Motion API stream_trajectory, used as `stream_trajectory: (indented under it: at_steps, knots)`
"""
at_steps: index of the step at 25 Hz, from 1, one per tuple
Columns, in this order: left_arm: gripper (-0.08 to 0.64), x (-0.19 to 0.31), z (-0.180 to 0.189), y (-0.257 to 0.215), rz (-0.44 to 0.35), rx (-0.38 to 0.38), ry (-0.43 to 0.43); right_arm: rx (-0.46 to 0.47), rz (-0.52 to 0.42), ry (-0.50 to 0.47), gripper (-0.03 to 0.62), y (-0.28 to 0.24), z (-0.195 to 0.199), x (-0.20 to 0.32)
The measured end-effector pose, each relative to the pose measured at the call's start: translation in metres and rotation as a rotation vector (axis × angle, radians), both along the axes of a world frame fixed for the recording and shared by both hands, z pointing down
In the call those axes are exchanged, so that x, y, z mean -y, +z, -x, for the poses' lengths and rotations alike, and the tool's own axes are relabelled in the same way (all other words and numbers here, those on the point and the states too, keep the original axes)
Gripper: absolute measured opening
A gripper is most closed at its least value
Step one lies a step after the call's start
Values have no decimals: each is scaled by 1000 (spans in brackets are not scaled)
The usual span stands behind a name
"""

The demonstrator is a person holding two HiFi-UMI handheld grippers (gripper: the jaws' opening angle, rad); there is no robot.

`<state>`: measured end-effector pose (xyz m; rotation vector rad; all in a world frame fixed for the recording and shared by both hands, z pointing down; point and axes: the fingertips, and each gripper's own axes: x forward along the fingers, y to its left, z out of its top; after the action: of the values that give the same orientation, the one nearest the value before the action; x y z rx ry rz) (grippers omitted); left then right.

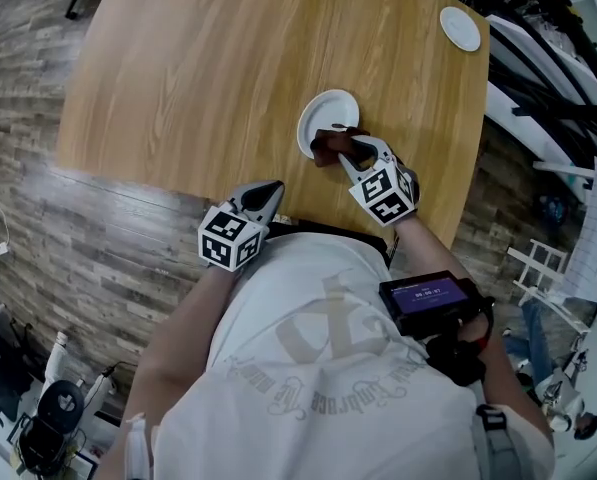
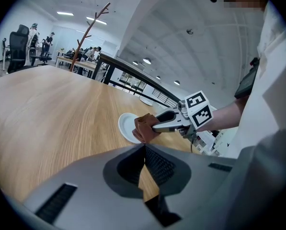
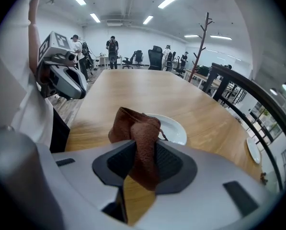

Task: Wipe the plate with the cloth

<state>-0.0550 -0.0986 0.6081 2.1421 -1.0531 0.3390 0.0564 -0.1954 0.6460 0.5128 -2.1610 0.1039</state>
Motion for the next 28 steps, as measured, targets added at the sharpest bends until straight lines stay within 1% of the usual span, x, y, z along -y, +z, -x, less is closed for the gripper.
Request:
stream_trajectory:
  at_steps: [4,9,14,16,19,23,28]
  knots:
    - [12,-5,11,4,11,2,-29,-49,-28,36,123,9,-1,22]
    - [12,-10,19,3,16,4,-62,-99,-74,94,123,10,-14,61]
    - [12,-16,25,2,23,8,-78,-121,-120,174,123,0,-26,99]
    - [12,-16,25,2,25,8,-79,-126,-129,189,123,-1,-31,107]
    - [12,-15,25,1,23,8,-83,-133,-134,181,123,0,-31,106]
    - [12,-13,26,2,19,0,-85,-120,-129,151,123,0,-22,86]
    - [12,-9,25,3,13,-9,-75,-103,-93,57,123,5,-1,50]
